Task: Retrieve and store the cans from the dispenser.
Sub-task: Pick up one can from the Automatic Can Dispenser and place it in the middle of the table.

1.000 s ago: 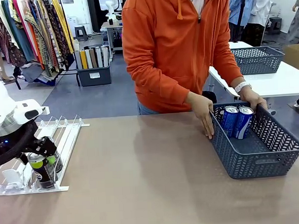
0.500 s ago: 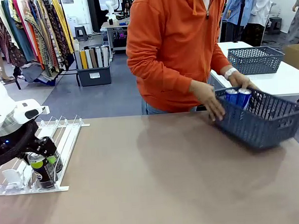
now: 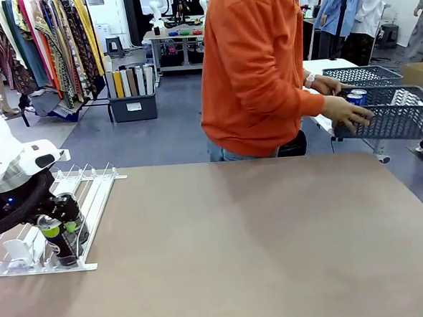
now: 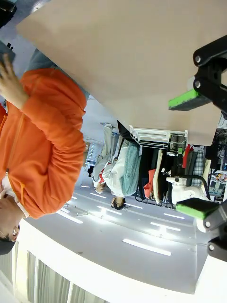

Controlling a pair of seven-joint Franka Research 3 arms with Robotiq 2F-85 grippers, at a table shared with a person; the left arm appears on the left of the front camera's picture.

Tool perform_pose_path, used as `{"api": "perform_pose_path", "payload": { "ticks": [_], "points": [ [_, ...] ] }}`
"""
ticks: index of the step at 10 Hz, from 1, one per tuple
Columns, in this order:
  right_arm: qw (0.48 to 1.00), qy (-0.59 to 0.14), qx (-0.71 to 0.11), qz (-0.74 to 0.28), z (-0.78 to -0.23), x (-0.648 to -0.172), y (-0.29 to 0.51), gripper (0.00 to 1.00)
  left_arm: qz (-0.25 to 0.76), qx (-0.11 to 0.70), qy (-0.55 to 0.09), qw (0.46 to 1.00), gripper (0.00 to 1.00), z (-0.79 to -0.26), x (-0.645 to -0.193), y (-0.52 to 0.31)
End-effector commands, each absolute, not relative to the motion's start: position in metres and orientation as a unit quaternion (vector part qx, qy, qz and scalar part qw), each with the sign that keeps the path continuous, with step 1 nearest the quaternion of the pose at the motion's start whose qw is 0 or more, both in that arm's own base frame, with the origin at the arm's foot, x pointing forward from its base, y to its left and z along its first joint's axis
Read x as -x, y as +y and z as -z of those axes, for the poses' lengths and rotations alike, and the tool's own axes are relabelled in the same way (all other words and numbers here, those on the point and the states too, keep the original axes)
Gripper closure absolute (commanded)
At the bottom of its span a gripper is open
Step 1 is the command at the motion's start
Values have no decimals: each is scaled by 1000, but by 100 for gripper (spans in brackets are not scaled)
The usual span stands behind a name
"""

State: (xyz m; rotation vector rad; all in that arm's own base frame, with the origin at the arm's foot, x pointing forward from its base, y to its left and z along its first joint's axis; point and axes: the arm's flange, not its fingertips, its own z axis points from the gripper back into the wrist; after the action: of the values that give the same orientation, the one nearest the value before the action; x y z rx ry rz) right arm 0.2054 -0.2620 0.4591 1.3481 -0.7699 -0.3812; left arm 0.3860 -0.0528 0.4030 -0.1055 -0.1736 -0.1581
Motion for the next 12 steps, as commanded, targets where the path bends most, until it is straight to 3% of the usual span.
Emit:
{"api": "perform_pose_path", "payload": {
  "ticks": [1, 5, 9, 12],
  "points": [
    [691, -360, -605, 163, -462, -209, -262, 0, 79, 54, -98, 990, 100, -398, -375, -52],
    [691, -360, -605, 163, -462, -209, -262, 0, 87, 54, -149, 984, 100, -489, -352, -40],
    [691, -360, -605, 163, -462, -209, -262, 0, 56, 143, -208, 966, 100, -585, -311, -11],
    [691, -360, -605, 163, -462, -209, -262, 0, 15, 262, -246, 933, 100, -605, -308, 32]
  ]
}}
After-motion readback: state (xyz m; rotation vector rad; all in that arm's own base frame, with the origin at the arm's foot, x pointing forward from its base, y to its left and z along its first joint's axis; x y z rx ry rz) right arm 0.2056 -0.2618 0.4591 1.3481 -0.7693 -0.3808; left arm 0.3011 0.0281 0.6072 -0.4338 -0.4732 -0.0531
